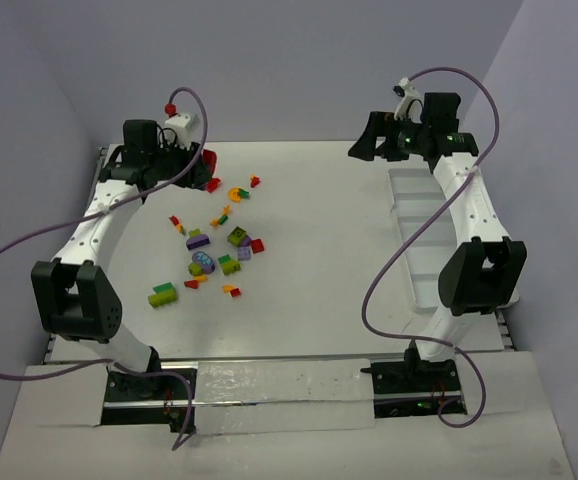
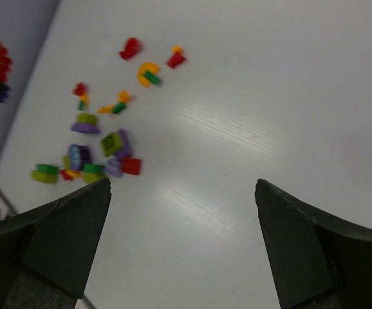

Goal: Sort the legos into containers by color

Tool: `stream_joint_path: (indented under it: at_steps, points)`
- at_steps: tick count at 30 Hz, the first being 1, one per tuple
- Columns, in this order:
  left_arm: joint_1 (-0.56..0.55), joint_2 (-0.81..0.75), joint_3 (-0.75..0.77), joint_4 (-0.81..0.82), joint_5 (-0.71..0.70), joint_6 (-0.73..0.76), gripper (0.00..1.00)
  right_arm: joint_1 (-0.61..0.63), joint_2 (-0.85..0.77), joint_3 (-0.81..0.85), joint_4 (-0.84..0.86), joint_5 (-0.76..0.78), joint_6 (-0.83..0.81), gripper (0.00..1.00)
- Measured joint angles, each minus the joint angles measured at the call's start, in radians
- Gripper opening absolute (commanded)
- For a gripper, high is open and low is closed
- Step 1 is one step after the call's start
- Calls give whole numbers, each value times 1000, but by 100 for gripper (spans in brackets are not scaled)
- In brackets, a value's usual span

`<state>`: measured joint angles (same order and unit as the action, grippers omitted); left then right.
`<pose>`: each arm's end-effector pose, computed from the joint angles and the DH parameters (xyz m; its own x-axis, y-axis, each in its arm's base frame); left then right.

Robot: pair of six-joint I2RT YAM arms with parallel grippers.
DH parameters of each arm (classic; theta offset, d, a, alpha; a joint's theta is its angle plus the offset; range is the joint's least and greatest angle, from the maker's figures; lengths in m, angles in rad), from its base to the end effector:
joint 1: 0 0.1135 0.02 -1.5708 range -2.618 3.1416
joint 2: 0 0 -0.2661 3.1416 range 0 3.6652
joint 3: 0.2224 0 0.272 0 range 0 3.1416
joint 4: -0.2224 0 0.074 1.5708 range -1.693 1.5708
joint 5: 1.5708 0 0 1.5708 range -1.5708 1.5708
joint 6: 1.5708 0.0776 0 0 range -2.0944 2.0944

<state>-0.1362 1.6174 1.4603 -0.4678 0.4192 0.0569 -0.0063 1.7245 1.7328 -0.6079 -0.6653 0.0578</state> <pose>0.4131 -0.0885 0.3123 -0.5530 0.1282 -0.8233 0.4833 0.8542 -0.1916 0.4373 0.0451 0.3624 -0.5925 0.0492 -0.8041 -0.4712 0.7884 0.3955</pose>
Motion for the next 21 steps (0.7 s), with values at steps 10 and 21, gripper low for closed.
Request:
stream_joint_path:
  at_steps: [10,21]
  points:
    - [-103,39,2,-279,594,257,0,167,-56,-162,261,-347,155,100]
    - [-164,34,-3,-346,815,299,0,368,-56,-162,235,-495,56,100]
